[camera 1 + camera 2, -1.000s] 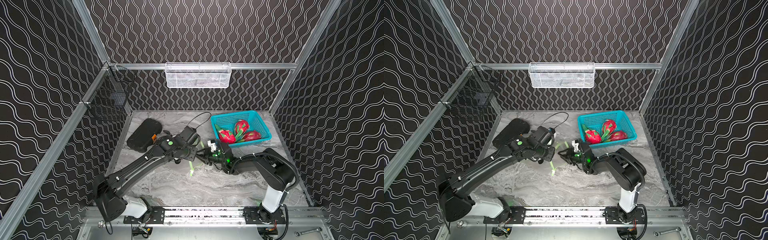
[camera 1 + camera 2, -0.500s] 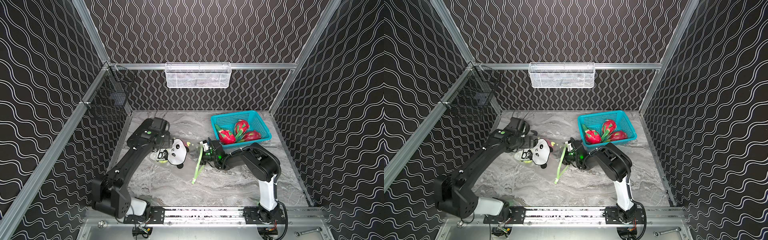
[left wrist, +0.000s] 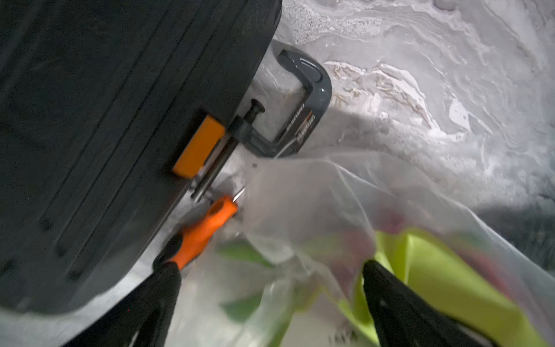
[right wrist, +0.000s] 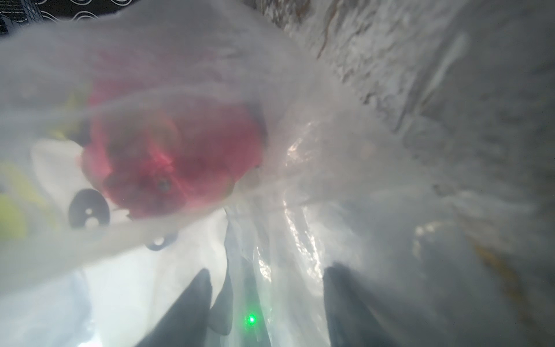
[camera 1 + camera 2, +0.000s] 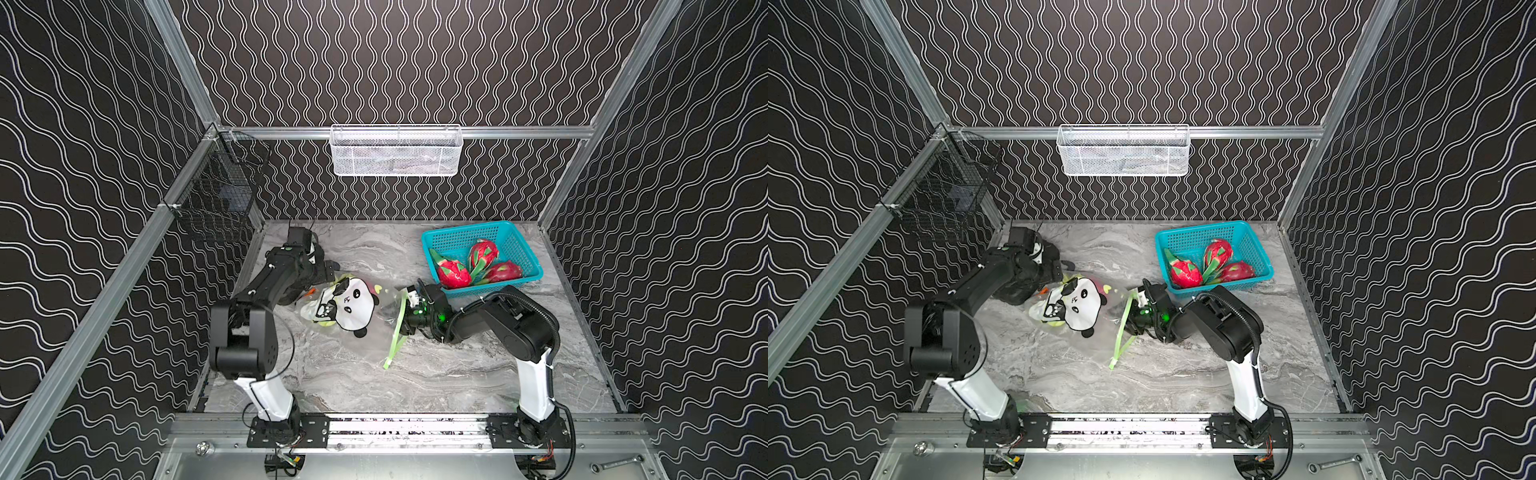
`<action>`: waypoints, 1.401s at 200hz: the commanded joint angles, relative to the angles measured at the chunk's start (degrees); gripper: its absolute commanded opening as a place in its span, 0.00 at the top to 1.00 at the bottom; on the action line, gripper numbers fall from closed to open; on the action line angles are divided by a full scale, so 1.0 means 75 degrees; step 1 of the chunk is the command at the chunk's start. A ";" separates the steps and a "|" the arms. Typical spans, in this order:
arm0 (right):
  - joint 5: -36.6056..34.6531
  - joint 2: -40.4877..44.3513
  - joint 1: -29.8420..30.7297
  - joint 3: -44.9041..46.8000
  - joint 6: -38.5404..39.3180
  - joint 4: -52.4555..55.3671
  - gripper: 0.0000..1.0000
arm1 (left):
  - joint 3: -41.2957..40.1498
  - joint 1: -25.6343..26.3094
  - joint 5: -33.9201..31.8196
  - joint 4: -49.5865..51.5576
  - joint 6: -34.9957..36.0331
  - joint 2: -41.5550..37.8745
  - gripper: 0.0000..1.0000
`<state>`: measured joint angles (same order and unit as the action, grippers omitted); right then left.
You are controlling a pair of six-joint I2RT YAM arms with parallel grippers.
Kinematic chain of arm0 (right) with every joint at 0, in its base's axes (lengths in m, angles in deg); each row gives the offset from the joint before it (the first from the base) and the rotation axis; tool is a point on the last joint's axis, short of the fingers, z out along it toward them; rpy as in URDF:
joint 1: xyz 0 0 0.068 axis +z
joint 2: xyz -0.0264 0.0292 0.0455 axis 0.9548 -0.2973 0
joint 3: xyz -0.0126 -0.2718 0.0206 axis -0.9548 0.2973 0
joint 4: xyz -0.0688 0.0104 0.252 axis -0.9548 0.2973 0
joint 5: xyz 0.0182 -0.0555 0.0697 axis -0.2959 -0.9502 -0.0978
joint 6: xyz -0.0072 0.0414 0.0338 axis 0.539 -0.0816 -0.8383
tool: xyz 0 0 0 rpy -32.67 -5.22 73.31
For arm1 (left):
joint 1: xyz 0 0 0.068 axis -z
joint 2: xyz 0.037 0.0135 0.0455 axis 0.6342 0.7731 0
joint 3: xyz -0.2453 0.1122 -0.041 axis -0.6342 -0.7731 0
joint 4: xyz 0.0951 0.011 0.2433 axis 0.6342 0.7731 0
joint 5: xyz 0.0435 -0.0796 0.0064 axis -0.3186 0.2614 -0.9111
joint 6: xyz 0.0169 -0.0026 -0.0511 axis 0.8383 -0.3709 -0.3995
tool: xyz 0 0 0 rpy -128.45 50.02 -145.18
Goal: Open the zip-top bag and take out the dragon fruit
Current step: Adjust the zipper food storage bag at the center of the board.
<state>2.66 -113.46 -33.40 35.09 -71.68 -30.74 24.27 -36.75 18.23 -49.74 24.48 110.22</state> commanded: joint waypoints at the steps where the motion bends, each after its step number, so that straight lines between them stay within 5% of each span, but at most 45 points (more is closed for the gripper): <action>1: 0.0049 -0.0026 -0.0015 0.0038 0.0065 0.0125 0.39 | 0.0441 -0.0008 0.0526 -0.0185 -0.0180 0.0431 0.04; 30: 0.0090 -0.0157 -0.0061 0.0014 0.0056 0.0107 0.38 | 0.0691 -0.0008 0.0597 -0.0163 -0.0170 0.0906 0.24; 46: 0.0104 -0.0256 -0.0076 0.0008 0.0038 -0.0038 0.38 | 0.0754 -0.0007 0.0802 -0.0280 -0.0223 0.1044 0.54; 62: 0.0079 -0.0350 -0.0100 0.0083 -0.0052 -0.0292 0.34 | 0.0913 0.0024 0.1110 -0.0321 -0.0360 0.1102 1.00; 74: 0.0053 -0.0399 -0.0130 0.0174 -0.0121 -0.0628 0.25 | 0.1129 0.0112 0.1264 -0.0174 -0.0386 0.0996 1.00; 88: 0.0084 -0.0445 -0.0155 0.0219 -0.0132 -0.0933 0.01 | 0.1426 0.0237 0.1456 0.0197 -0.0429 0.0645 1.00; 117: 0.0125 -0.0534 -0.0188 0.0222 -0.0161 -0.1724 0.01 | 0.1411 0.0857 0.1931 0.0420 -0.1206 -0.0509 1.00; 162: 0.0116 -0.0710 -0.0295 0.0541 -0.0700 -0.3484 0.01 | 0.2673 0.2535 0.1265 0.1688 -0.1706 -0.1276 1.00; 204: 0.0138 -0.0675 -0.0295 0.0556 -0.0705 -0.3050 0.00 | 0.2772 0.2570 0.0948 0.2227 -0.1662 -0.1547 1.00; 239: -0.0292 -0.0134 -0.0270 0.0204 0.0122 -0.0676 0.00 | 0.1357 0.2408 0.0813 0.1579 -0.1541 -0.1572 1.00; 280: -0.0576 -0.0443 -0.0272 -0.0867 0.0217 0.0071 0.01 | 0.0806 0.2077 0.0955 0.0877 -0.1460 -0.0911 1.00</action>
<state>1.00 -115.29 -35.56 32.75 -71.64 -36.99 30.41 -19.94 24.90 -38.92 12.57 100.67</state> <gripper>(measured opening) 0.995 0.049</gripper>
